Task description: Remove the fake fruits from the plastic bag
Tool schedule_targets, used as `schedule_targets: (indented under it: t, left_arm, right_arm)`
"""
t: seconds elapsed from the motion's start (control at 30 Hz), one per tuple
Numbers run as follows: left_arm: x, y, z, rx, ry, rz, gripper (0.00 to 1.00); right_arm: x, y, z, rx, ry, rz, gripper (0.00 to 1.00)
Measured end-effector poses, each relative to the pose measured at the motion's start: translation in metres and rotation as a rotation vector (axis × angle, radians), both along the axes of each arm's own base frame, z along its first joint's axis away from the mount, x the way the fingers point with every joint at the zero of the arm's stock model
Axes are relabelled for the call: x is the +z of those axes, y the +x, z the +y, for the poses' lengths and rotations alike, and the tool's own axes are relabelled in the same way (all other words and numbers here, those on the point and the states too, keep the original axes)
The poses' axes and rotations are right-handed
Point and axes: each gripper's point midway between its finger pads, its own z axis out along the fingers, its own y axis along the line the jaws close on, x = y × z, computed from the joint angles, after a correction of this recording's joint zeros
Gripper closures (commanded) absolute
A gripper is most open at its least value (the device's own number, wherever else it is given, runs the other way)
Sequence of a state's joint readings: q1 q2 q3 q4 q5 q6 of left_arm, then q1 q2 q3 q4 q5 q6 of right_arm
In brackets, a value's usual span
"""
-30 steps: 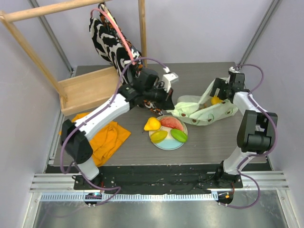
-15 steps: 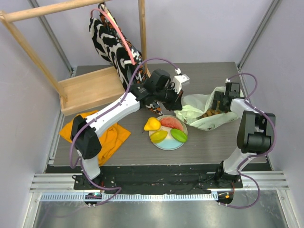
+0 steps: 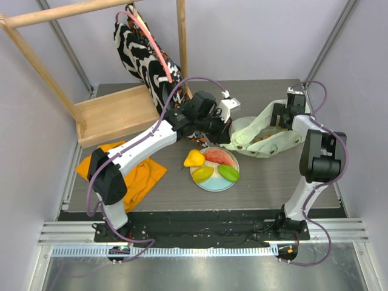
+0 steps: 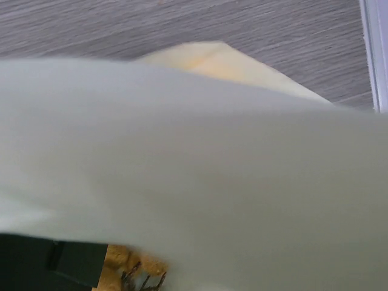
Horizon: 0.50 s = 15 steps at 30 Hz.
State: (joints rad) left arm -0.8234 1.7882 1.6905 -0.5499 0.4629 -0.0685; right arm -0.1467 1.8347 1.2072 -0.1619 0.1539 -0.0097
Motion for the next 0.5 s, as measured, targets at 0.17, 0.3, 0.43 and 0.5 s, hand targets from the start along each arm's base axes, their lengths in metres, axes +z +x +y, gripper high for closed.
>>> schedule_targets:
  t: [0.17,0.3,0.43,0.5]
  left_arm:
    - [-0.002,0.002,0.002,0.010,0.004,-0.010,1.00]
    - [-0.009,0.006,0.004,0.031,0.019,-0.024,1.00]
    - [-0.018,0.005,0.006,0.037,0.037,-0.011,1.00]
    - [-0.019,0.004,0.007,0.037,0.041,-0.007,1.00]
  right_arm:
    - [-0.032,0.014,-0.007,-0.061,-0.002,0.043,0.10]
    - [-0.033,0.037,-0.007,-0.082,-0.003,0.013,0.33]
    - [-0.020,0.071,-0.007,-0.047,-0.014,-0.049,0.61]
    - [-0.011,0.080,-0.007,-0.010,-0.016,-0.073,0.69]
